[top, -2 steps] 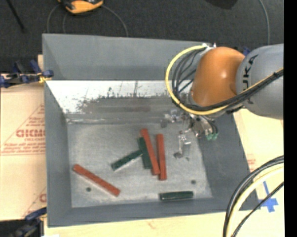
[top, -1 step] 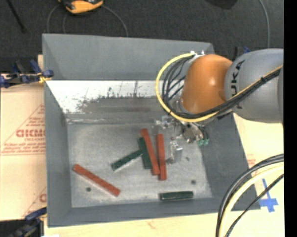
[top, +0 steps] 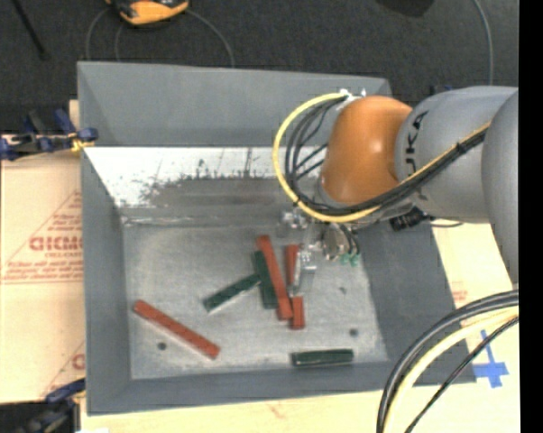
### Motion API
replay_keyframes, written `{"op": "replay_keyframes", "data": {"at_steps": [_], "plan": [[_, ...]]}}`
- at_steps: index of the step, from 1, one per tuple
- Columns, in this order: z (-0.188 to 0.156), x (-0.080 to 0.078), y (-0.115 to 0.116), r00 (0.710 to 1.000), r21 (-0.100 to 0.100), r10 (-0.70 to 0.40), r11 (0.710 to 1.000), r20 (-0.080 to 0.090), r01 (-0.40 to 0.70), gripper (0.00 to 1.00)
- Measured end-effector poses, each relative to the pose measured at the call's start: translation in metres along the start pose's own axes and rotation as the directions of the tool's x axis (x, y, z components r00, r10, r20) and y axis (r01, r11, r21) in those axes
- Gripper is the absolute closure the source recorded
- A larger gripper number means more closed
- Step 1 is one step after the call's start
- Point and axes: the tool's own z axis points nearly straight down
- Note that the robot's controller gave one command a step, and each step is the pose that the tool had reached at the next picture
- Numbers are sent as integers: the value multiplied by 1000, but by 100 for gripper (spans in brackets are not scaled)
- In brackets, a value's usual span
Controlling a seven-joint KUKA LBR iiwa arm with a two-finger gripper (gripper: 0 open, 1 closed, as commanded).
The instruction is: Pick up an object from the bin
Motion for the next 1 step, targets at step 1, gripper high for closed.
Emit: {"op": "replay_keyframes", "data": {"at_steps": [1], "plan": [[35,-4,56,926,1,-377,926,-1,377,0]]}}
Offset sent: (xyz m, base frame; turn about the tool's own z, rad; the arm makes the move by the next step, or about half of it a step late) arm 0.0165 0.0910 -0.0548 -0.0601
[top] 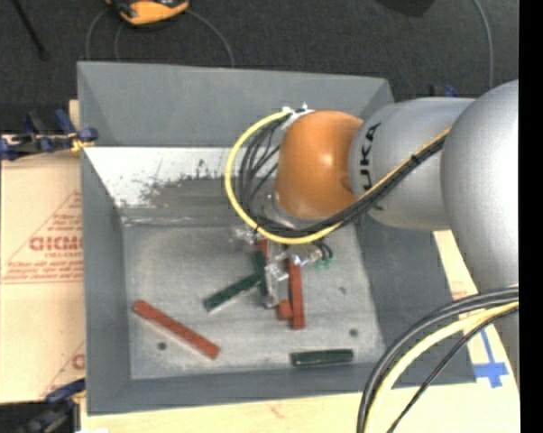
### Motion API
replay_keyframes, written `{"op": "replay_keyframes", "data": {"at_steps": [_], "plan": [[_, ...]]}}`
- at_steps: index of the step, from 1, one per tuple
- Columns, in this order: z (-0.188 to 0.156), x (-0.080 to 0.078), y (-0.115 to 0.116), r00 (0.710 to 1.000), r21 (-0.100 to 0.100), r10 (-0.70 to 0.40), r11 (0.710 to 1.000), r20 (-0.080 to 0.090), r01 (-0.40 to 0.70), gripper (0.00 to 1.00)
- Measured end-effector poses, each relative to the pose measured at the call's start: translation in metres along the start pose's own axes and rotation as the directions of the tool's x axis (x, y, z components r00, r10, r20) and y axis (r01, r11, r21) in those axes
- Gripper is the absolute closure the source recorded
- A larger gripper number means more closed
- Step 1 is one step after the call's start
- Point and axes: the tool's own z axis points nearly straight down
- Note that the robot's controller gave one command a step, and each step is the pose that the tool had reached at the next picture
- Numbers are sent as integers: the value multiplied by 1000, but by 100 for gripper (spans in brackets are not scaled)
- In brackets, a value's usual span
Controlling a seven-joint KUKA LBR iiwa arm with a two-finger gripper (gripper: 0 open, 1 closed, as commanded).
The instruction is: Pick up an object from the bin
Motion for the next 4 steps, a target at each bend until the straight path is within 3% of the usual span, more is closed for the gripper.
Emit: {"op": "replay_keyframes", "data": {"at_steps": [1,4], "plan": [[18,-26,27,948,-1,319,948,2,-319,100],[14,-25,27,948,-1,319,948,-1,-319,100]]}}
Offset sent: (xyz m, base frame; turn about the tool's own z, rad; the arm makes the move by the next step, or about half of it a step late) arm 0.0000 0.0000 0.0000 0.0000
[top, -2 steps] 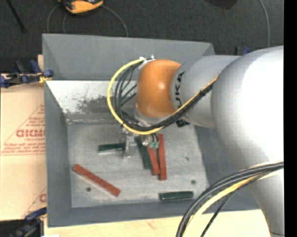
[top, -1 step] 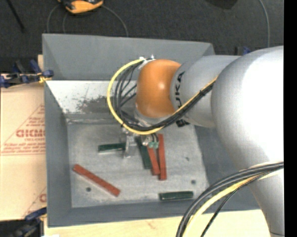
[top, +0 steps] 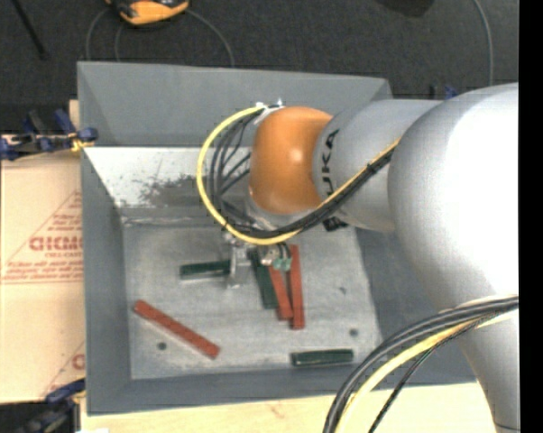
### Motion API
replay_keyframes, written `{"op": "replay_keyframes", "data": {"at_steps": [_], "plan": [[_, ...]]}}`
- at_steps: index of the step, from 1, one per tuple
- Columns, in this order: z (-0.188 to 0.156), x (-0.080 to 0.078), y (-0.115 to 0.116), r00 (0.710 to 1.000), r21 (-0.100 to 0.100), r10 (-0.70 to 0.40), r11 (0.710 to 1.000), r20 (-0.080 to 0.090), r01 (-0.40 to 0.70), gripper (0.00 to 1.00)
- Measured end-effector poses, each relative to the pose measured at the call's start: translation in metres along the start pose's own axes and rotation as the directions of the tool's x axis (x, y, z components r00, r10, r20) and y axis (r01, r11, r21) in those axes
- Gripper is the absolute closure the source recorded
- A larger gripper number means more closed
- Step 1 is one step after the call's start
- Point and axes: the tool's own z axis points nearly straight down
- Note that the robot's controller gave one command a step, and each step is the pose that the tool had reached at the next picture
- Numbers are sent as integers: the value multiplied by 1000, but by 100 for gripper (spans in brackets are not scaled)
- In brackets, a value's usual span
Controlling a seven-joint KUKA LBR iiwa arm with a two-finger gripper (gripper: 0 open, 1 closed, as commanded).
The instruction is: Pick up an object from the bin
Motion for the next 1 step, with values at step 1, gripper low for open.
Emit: {"op": "replay_keyframes", "data": {"at_steps": [1], "plan": [[-15,2,0,1000,1,0,1000,-9,0,100]]}}
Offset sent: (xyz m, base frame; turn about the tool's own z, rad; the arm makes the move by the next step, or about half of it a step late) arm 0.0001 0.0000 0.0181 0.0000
